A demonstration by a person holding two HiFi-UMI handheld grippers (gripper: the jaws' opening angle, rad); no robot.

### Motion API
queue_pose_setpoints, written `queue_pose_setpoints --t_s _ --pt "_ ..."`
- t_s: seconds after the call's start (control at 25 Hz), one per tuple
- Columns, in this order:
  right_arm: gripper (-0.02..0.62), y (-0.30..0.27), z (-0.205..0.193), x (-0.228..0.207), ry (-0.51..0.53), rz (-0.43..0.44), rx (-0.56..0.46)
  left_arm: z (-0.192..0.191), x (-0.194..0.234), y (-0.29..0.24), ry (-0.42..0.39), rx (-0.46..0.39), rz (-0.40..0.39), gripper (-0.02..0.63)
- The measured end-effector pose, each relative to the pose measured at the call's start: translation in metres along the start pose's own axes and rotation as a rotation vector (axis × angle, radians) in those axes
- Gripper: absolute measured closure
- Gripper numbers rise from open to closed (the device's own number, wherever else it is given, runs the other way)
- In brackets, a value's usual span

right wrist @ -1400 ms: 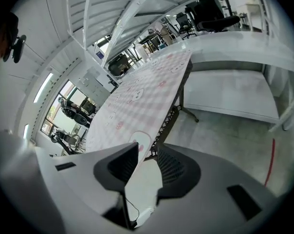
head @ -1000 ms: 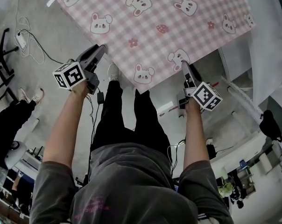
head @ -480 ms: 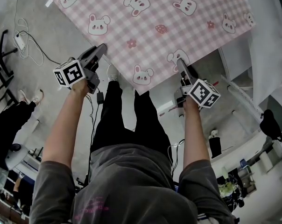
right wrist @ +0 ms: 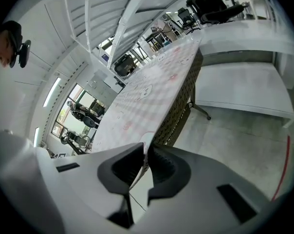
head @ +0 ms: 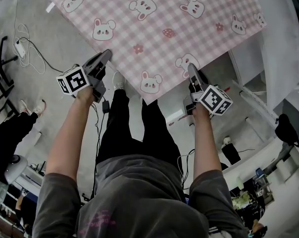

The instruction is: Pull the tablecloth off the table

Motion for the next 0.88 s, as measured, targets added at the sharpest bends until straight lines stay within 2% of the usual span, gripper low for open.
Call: queue_pose_setpoints --t_s 0.2,0.36,0.64,0.88 --pt "0.580 0.004 0.000 0.003 -0.065 0.045 -0.045 -0.001 -0.003 0.002 -0.008 -0.026 -0.028 0.604" --pt "0.589 0.003 0.001 0.001 -0.039 0.058 -0.083 0.001 -0.005 -0.001 -0.049 -0.024 -0.072 0.604" --pt "0.591 0.011 -0.005 0.010 0.006 0.050 -0.119 -0.001 -0.006 0.008 -0.056 -0.035 -0.141 0.604" --pt "0.591 0.013 -0.007 0.000 -0.001 0.084 -0.194 -0.004 -0.011 0.004 -0.119 -0.056 -0.204 0.605"
Point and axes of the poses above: the fingertips, and each gripper's own axes: y backward along the fingers, x to its left, z out of its top, the point moved 5 cm from there along y, backward along the fingers, and after that the axes turned 10 degrees about -z, right-handed, at the moved point
